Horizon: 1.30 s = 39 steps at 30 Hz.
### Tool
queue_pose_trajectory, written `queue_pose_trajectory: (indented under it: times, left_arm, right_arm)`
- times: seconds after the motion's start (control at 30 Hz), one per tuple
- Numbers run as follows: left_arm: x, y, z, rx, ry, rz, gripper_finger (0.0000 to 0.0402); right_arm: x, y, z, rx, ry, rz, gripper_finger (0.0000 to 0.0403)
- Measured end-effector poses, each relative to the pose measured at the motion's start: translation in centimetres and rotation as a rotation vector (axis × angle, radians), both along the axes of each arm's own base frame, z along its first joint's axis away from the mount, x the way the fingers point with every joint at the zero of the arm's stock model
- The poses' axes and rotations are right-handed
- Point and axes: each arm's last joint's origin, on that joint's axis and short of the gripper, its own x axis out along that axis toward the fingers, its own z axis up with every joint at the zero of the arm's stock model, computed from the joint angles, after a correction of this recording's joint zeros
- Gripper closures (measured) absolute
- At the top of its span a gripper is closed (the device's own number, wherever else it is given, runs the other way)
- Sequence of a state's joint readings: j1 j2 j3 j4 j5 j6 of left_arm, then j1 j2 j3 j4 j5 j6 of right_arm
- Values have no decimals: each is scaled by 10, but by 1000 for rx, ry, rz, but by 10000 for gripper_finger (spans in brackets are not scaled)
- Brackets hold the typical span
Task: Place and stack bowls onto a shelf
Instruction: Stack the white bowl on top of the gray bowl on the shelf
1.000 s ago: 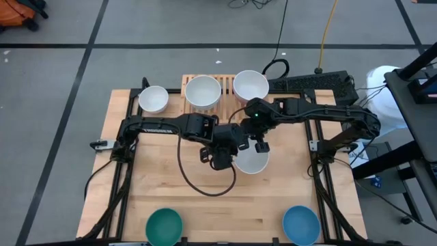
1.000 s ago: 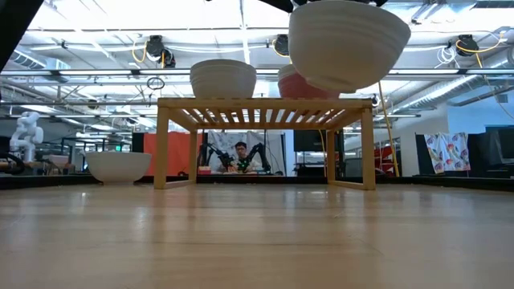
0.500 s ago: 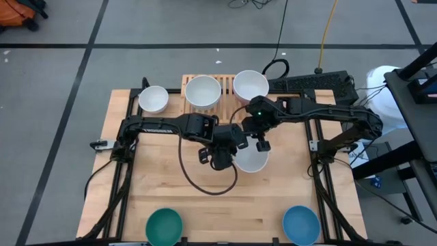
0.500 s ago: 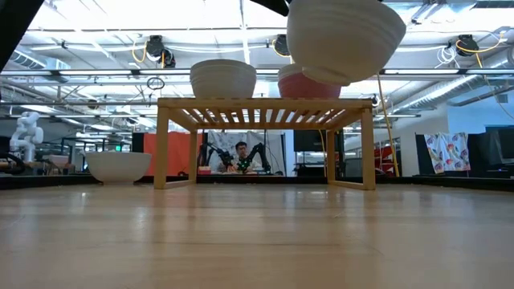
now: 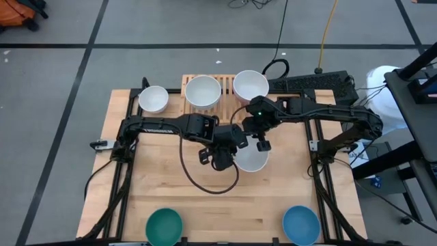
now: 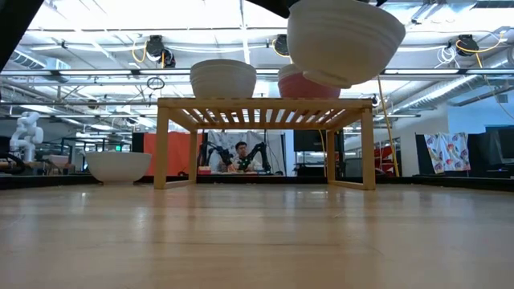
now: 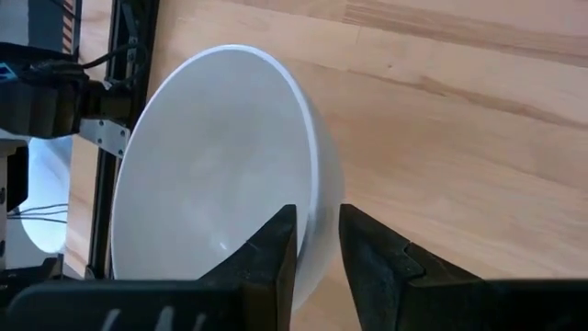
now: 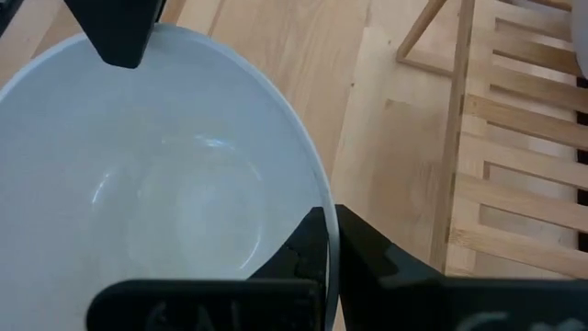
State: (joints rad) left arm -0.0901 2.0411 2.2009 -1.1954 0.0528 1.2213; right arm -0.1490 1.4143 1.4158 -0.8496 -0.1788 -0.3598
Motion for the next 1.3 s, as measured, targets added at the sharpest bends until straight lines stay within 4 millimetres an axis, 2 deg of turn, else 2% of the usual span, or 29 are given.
queue_pose_trajectory:
  times: [0.1,0.27,0.4,0.7,1.03,1.3]
  left_arm:
    - [0,0,-2,-23,13,39,341]
    - [1,2,-23,-71,83,122,389]
    - [3,2,-34,-38,95,140,390]
    - [7,2,-34,-25,53,177,394]
    - [7,5,-36,30,57,226,394]
    - [2,7,-29,29,48,274,396]
  right_arm:
    - [1,0,1,17,-15,7,403]
    - [7,4,10,45,-142,69,402]
    - [4,4,11,21,-135,53,401]
    - [1,4,11,-1,-113,22,397]
    - [4,2,18,1,-167,-56,348]
    - [1,3,28,-14,-244,-52,301]
